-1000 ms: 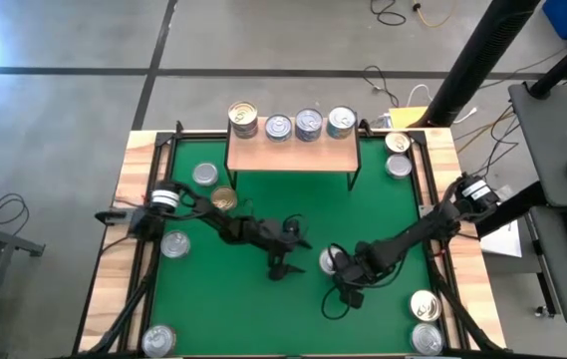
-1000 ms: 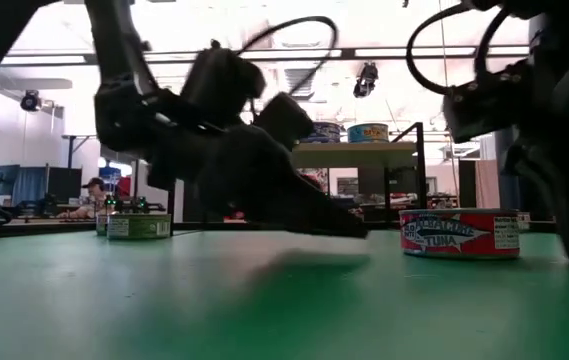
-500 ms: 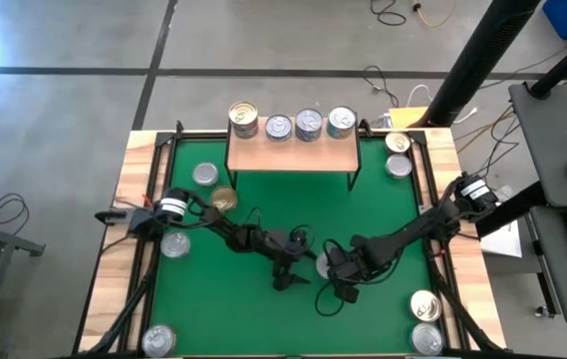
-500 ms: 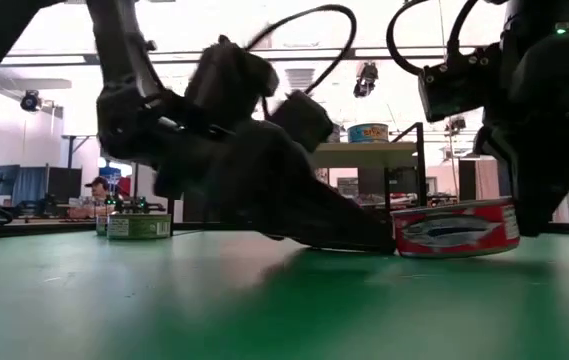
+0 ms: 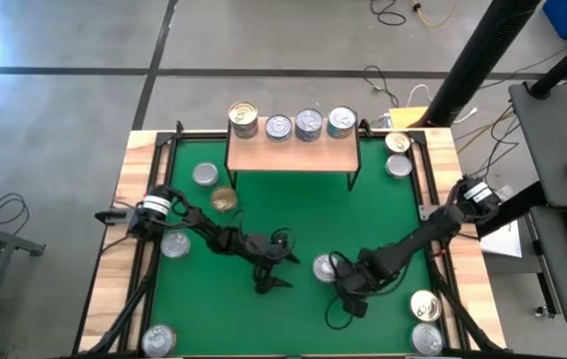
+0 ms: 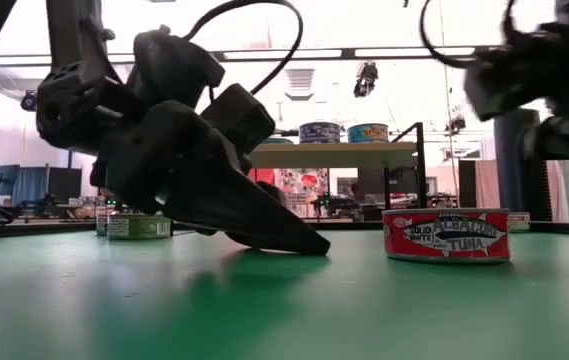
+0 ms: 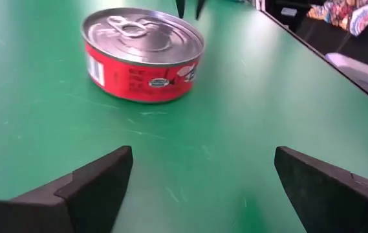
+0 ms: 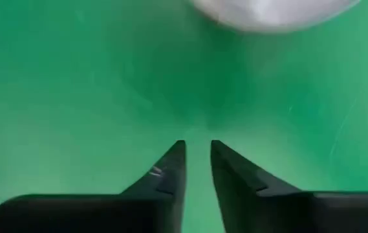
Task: Stack canned seafood by type on shelf
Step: Put the top red tuna can on the shelf
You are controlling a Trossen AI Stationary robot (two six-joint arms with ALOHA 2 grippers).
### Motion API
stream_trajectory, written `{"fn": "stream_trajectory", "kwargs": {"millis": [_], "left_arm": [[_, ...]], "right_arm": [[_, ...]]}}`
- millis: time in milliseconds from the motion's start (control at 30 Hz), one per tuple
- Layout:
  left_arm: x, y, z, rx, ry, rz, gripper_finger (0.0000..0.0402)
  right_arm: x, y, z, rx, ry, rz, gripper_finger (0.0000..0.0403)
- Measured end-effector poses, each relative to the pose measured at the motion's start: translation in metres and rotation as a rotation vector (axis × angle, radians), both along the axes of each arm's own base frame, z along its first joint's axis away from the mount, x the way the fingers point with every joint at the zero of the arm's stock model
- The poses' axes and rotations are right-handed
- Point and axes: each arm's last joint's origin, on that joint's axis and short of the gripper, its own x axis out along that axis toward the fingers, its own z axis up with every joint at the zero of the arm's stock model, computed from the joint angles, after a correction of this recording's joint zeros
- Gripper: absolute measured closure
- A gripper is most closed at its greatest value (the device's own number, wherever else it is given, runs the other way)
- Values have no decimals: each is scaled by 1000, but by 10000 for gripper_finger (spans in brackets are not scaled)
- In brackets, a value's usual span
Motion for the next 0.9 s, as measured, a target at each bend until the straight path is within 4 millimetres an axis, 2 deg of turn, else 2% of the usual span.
{"fn": "stream_trajectory", "kwargs": {"millis": [233,400,500,667,900], "left_arm": [[1,1,-5,-18,-56,63,36],[3,2,-8,-25,-59,87,36],[3,1,-8,-26,-59,87,36],[3,1,-7,-30,-69,87,36],[4,3,-8,-12,-75,143,36]], "right_arm": [[-16,9,-20,-89,-26,-110,195],[-20,18,-27,-217,-172,-79,85],[-27,21,-29,-313,-239,-47,38],[-43,21,-44,-460,-416,-129,14],[-57,10,-76,-460,-710,-252,14]]}}
